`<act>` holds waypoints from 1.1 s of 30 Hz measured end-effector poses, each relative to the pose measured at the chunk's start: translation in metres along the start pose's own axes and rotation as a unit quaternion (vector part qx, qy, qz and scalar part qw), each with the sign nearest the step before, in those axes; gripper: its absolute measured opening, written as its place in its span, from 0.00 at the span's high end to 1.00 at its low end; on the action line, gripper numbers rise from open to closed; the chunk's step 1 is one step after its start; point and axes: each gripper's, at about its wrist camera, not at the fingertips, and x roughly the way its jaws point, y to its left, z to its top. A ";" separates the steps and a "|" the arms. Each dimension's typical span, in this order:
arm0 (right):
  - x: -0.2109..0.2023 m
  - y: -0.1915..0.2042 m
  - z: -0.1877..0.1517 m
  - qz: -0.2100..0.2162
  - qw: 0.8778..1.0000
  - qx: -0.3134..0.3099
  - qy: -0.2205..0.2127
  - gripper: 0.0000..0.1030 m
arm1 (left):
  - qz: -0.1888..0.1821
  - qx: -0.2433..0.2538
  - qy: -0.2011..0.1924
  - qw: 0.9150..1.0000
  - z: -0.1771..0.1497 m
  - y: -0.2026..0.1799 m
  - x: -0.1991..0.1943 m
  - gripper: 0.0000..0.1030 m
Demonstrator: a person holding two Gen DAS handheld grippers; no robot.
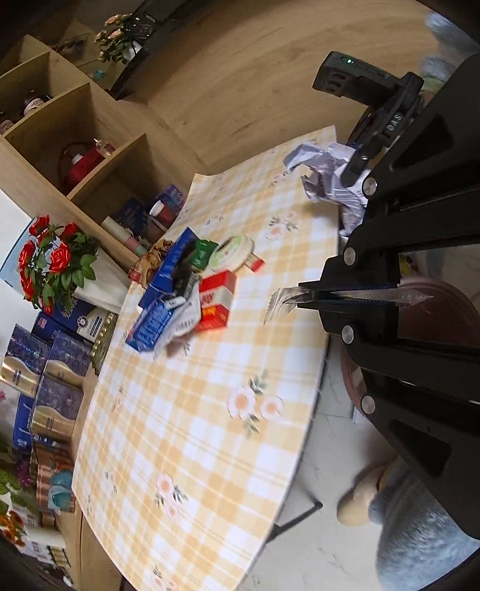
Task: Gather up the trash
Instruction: 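Lower the grey-white paper into the brown bin and open the right tool while the left lifts the wrapper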
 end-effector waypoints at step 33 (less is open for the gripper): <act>0.072 0.008 -0.054 -0.112 0.986 0.004 0.122 0.08 | 0.030 -0.024 0.038 0.999 -0.047 0.035 0.015 0.96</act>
